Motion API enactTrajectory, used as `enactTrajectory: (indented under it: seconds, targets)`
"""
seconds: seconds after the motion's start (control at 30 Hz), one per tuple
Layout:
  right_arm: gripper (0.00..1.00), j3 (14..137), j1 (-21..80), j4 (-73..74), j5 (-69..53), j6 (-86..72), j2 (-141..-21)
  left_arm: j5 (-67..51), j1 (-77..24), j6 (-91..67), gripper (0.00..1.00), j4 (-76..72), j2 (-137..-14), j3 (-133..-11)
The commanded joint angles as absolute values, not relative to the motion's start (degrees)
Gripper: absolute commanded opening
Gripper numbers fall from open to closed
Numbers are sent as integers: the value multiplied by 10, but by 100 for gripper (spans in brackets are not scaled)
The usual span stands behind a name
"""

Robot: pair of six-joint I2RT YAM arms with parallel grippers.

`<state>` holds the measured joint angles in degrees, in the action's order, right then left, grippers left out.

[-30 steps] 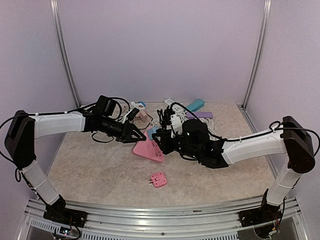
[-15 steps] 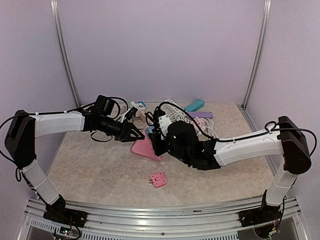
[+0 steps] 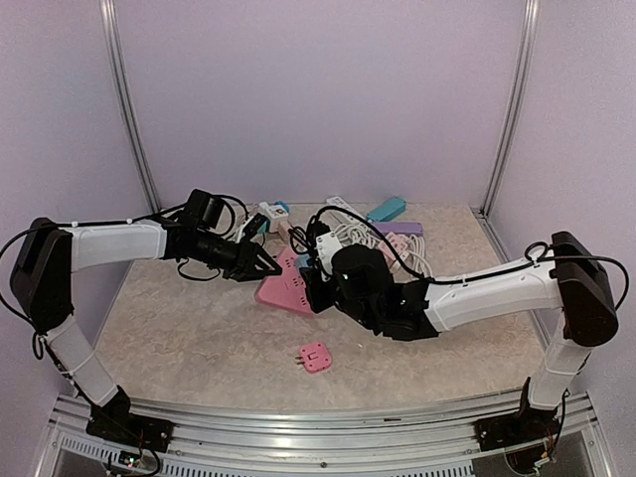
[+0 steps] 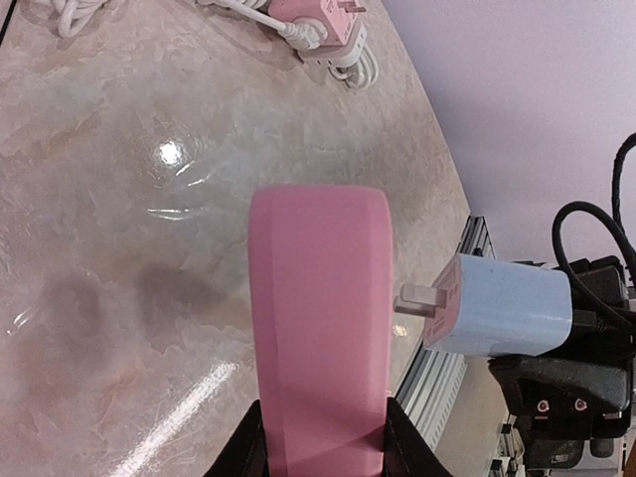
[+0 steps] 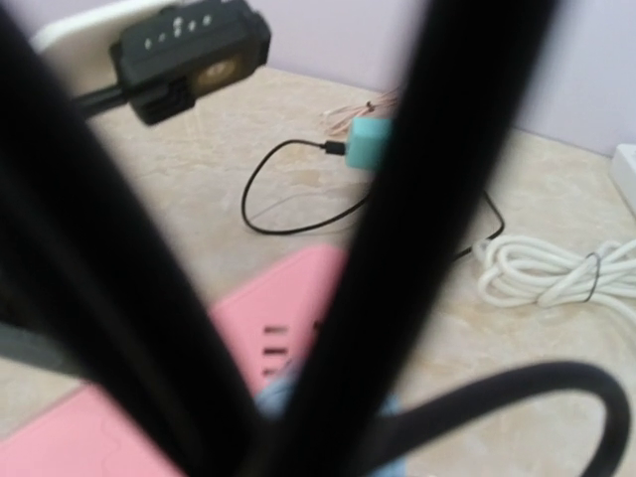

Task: Pull the plug off the socket
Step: Remove the plug from the socket, then place the plug at the center of the board.

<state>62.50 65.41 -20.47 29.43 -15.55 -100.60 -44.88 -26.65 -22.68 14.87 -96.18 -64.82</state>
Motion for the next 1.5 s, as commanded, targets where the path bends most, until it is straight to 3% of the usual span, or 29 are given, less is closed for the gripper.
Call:
enactTrajectory:
  seconds: [0.0,0.33,0.87,1.47]
  targets:
    - [0,606,645,-237,270,-175,-983,-455,-265,-225,3,141,-958,-653]
    - [0,537,591,-238,167,-240,-895,-399,-226,-219,3,115,-890,-627]
    - [0,393,535,-62,-56,-330,-729,-400,-152,-214,4,117,-838,-621]
    - [0,365,569,-123,-189,-411,-860,-397,-137,-227,4,110,-824,-610]
